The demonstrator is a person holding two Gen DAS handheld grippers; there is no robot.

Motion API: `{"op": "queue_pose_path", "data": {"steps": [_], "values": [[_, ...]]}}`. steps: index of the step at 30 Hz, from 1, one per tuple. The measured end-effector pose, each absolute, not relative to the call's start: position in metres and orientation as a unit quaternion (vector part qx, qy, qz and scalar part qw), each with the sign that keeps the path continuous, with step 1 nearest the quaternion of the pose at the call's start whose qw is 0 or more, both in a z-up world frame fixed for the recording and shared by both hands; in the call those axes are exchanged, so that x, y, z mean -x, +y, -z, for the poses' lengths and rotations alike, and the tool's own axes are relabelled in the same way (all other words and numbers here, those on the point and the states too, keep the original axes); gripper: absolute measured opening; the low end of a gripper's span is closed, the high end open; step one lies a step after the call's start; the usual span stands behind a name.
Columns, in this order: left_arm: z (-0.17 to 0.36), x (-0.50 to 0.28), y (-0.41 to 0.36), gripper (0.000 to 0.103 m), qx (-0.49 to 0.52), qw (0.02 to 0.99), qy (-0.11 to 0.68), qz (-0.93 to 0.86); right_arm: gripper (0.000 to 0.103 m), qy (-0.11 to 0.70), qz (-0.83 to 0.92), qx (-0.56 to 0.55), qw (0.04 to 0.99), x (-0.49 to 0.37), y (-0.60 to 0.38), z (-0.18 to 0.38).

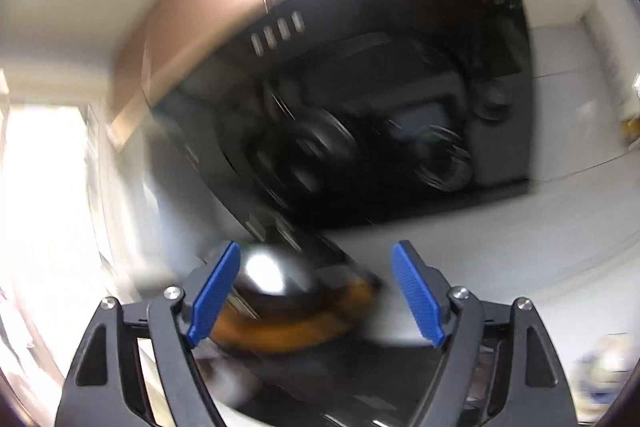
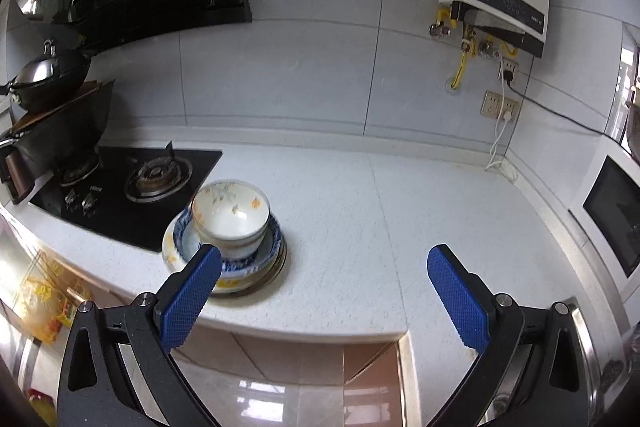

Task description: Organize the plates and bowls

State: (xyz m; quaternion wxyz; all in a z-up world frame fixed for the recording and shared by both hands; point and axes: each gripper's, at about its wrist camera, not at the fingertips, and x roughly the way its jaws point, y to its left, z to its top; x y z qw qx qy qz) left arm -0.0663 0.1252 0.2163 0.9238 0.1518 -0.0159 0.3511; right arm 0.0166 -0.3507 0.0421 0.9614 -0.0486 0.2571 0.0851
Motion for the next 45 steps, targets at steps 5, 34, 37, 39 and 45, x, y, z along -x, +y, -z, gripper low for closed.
{"op": "queue_pose_path", "data": {"steps": [5, 34, 37, 39, 45], "values": [[-0.25, 0.028, 0.13, 0.078, -0.229, 0.867, -0.045, -0.44, 0.102, 0.213, -0.055, 0.057, 0.974, -0.051, -0.357, -0.071], [-0.068, 0.054, -0.048, 0.079, 0.06, 0.982, 0.151, -0.097, 0.102, 0.239, -0.132, -0.036, 0.961, -0.015, -0.397, -0.024], [-0.068, 0.049, -0.056, 0.079, 0.064, 0.981, 0.159, -0.088, 0.102, 0.231, -0.136, -0.055, 0.962, -0.011, -0.405, -0.024], [-0.067, 0.047, -0.063, 0.079, 0.057, 0.982, 0.159, -0.086, 0.102, 0.227, -0.136, -0.061, 0.962, -0.011, -0.409, -0.026], [-0.067, 0.042, -0.086, 0.079, 0.021, 0.983, 0.166, -0.081, 0.102, 0.233, -0.128, -0.086, 0.96, -0.022, -0.416, -0.027]]}}
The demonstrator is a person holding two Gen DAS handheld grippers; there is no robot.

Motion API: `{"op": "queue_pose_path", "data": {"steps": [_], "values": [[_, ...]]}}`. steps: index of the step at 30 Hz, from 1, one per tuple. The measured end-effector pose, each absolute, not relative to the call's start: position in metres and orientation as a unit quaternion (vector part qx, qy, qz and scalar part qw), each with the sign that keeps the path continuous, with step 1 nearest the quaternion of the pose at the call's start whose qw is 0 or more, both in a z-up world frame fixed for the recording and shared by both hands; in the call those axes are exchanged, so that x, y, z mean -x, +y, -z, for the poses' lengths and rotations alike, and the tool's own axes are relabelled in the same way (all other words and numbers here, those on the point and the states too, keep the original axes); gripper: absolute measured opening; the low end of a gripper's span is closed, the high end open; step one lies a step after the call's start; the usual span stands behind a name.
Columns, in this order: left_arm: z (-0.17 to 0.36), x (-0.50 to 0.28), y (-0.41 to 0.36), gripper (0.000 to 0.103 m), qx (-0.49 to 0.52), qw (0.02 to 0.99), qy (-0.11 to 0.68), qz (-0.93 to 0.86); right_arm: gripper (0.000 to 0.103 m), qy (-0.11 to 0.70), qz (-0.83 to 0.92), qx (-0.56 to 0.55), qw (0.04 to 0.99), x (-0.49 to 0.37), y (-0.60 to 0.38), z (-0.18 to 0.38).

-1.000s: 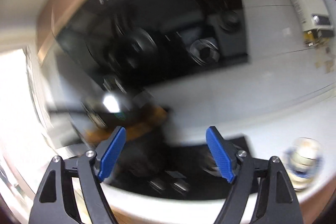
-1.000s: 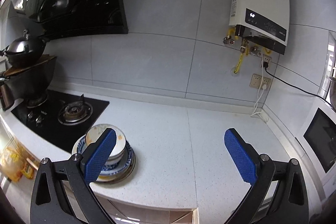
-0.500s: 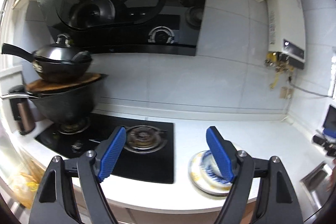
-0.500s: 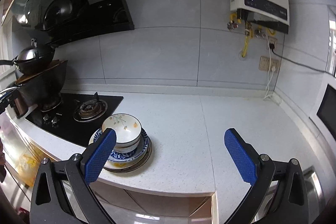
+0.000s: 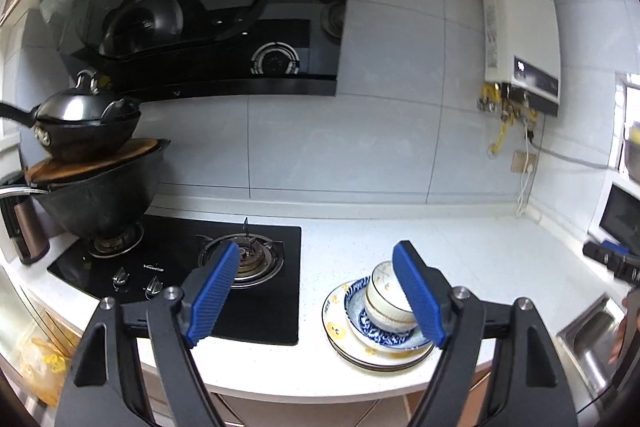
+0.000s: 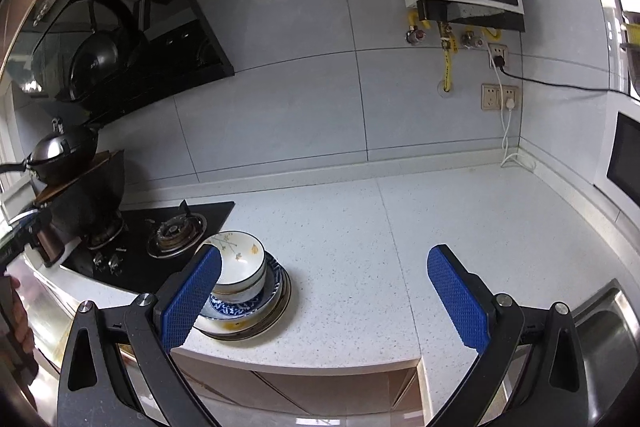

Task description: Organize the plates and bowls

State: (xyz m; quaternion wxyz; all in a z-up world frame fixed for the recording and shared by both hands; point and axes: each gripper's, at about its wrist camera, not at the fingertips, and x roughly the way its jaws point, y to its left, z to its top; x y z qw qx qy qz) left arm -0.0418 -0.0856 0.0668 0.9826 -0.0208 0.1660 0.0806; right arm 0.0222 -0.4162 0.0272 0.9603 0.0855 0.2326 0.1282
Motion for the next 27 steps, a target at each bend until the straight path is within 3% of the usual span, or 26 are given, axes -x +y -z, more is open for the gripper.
{"op": "queue_pose_path", "data": {"steps": [10, 27], "values": [[-0.063, 0.037, -0.111, 0.079, 0.014, 0.98, 0.185, -0.07, 0.102, 0.318, -0.16, -0.095, 0.93, -0.044, -0.402, -0.002], [-0.062, 0.036, -0.124, 0.079, 0.015, 0.976, 0.207, -0.072, 0.102, 0.319, -0.179, -0.097, 0.926, -0.047, -0.412, -0.001]]}}
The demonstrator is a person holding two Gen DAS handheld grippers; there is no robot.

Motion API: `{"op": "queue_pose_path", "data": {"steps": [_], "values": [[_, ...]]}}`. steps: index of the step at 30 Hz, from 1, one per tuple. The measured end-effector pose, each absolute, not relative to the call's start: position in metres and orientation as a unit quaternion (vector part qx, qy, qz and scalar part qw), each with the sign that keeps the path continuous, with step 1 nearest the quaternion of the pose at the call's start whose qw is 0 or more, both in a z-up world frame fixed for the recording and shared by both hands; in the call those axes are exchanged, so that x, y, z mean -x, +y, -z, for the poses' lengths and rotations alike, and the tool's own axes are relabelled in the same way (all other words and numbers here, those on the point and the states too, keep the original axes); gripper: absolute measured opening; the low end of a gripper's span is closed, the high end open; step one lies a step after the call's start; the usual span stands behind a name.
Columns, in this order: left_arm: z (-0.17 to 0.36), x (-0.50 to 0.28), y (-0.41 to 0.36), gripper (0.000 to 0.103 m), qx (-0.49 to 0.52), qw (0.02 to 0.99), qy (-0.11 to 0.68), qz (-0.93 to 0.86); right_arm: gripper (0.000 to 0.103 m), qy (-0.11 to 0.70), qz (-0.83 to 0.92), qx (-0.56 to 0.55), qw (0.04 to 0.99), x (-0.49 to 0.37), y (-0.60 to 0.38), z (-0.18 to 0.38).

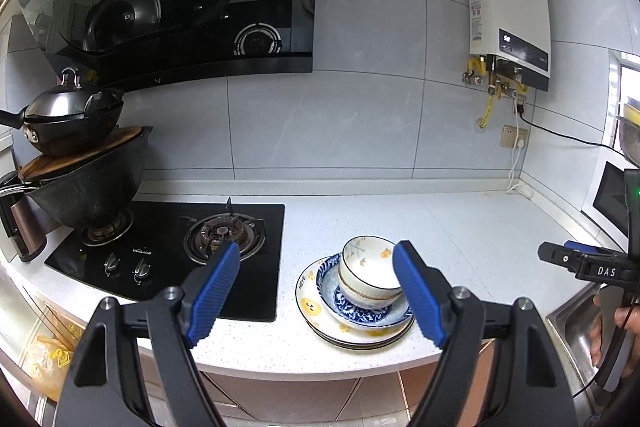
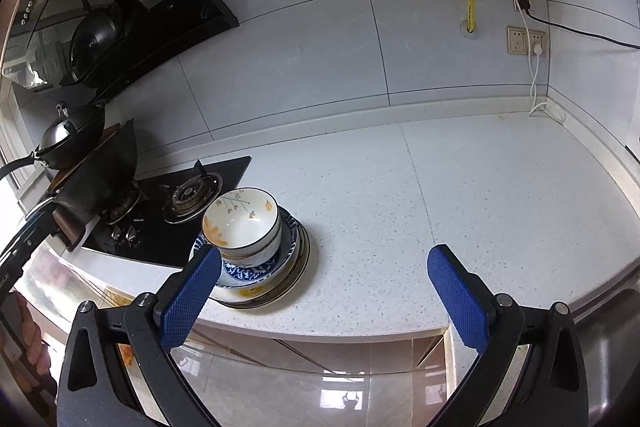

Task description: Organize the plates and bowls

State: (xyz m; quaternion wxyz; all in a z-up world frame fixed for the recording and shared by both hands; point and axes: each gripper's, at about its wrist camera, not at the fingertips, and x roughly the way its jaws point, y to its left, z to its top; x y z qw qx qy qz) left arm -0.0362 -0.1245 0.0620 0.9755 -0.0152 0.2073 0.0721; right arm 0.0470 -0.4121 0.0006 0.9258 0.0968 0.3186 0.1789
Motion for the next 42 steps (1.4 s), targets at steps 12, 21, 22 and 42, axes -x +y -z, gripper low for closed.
{"op": "queue_pose_path", "data": {"steps": [12, 21, 22, 42], "values": [[-0.058, 0.039, -0.114, 0.079, 0.021, 0.973, 0.208, -0.096, 0.102, 0.324, -0.173, -0.098, 0.925, -0.051, -0.412, 0.005], [-0.06, 0.041, -0.107, 0.079, 0.03, 0.973, 0.207, -0.097, 0.102, 0.331, -0.172, -0.089, 0.924, -0.053, -0.409, 0.008], [-0.06, 0.042, -0.107, 0.079, 0.032, 0.973, 0.207, -0.096, 0.102, 0.331, -0.172, -0.088, 0.924, -0.053, -0.408, 0.008], [-0.049, 0.037, -0.105, 0.079, 0.051, 0.963, 0.234, -0.121, 0.102, 0.336, -0.172, -0.081, 0.922, -0.05, -0.408, 0.013]]}}
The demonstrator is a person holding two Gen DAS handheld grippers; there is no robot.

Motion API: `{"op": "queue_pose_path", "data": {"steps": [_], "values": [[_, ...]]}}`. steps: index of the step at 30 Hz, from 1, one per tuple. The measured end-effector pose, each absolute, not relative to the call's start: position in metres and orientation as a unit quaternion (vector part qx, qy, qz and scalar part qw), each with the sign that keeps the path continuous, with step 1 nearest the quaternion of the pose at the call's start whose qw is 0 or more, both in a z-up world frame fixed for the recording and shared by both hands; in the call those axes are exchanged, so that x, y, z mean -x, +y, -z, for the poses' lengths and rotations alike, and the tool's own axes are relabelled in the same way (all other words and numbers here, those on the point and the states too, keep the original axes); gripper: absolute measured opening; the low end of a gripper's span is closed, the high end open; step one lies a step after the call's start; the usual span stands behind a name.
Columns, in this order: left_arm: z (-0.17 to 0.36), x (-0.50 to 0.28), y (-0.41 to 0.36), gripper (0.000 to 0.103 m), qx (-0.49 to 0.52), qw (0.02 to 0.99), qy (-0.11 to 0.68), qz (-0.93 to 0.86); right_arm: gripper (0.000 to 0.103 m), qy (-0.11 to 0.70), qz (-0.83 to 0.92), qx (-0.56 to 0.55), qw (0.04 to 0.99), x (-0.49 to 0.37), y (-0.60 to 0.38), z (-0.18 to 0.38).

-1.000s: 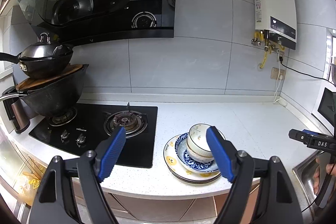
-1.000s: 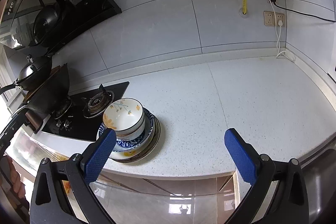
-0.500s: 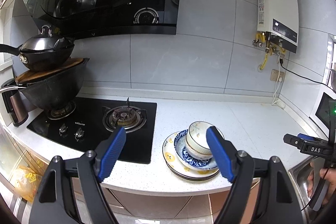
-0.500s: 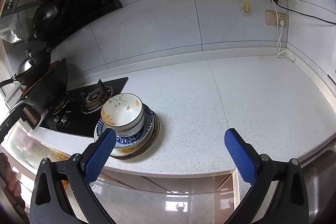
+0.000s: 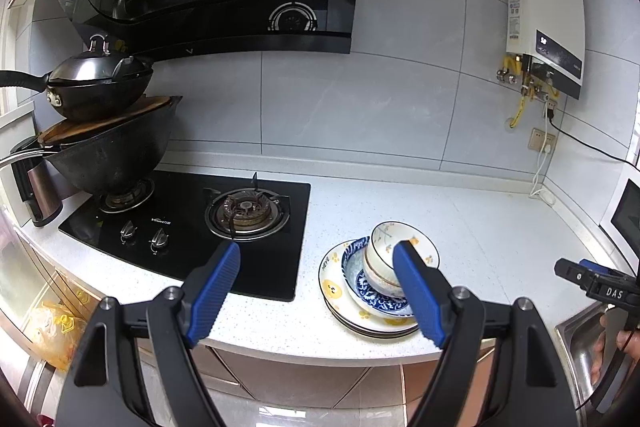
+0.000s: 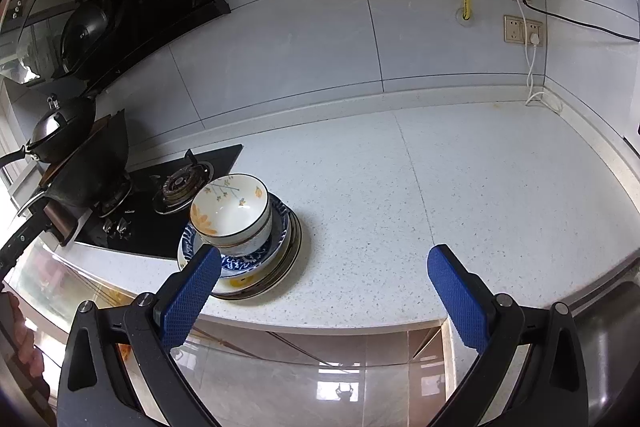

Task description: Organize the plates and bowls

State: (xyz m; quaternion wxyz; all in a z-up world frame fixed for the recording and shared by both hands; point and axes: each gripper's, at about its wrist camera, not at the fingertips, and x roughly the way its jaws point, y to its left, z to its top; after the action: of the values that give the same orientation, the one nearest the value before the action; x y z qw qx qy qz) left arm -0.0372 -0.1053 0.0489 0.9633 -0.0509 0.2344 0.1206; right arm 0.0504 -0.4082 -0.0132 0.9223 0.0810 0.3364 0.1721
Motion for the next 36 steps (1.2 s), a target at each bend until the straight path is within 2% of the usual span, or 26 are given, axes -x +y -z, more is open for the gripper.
{"op": "queue_pose_path", "data": {"steps": [17, 25, 36], "values": [[-0.039, 0.03, -0.104, 0.079, 0.043, 0.954, 0.261, -0.141, 0.102, 0.346, -0.161, -0.084, 0.92, -0.046, -0.413, 0.021], [-0.004, 0.005, -0.094, 0.079, 0.051, 0.916, 0.358, -0.172, 0.102, 0.37, -0.158, -0.079, 0.912, -0.046, -0.411, 0.032], [0.031, 0.013, -0.107, 0.079, 0.007, 0.907, 0.393, -0.153, 0.102, 0.388, -0.14, -0.079, 0.908, -0.042, -0.423, 0.04]]}}
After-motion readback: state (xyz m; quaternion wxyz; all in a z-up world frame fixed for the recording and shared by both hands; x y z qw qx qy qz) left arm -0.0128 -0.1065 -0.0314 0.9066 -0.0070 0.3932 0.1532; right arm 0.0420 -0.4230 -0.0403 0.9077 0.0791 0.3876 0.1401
